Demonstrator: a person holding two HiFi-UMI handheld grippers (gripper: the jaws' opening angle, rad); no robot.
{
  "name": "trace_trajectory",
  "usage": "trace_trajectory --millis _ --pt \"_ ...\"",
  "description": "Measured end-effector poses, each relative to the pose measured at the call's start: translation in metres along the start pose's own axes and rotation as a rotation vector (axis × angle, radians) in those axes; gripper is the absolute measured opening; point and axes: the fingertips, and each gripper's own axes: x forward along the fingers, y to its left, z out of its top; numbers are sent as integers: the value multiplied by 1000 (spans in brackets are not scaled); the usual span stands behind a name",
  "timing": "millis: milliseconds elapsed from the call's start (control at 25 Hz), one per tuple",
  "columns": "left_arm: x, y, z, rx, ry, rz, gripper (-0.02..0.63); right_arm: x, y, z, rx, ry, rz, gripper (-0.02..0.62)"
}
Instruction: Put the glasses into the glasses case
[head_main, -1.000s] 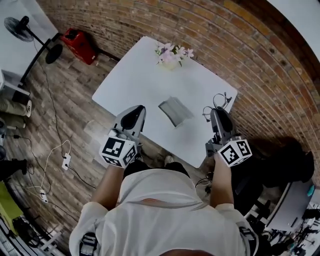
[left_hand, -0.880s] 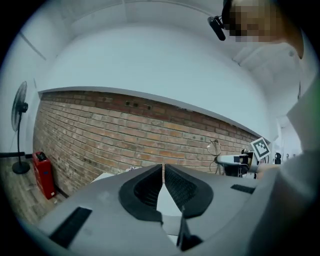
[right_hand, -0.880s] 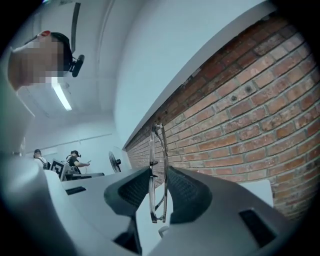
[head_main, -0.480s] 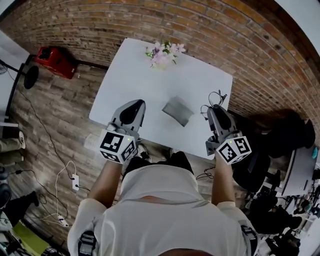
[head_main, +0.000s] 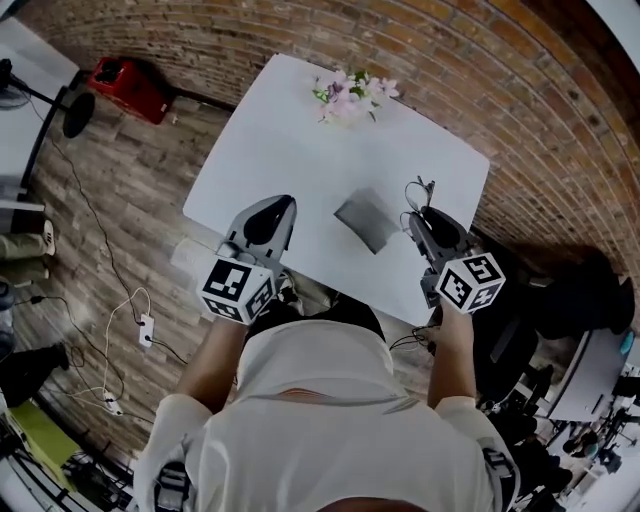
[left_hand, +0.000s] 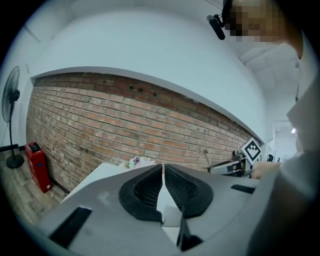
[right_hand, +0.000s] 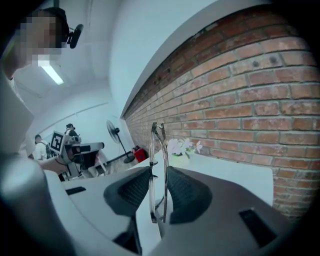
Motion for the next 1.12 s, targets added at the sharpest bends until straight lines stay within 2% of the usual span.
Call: trace_trajectory --millis 320,560,920,1120 --pt "-5 8 -19 -48 22 97 26 61 5 -73 -106 327 140 161" --pt "-11 7 -19 -61 5 139 27 91 9 -124 -269 522 148 161" --pt "-27 16 -30 -104 9 201 26 121 -8 -187 -234 720 178 161" --pt "-29 18 -31 -110 9 205 26 127 -7 -204 -228 773 181 161"
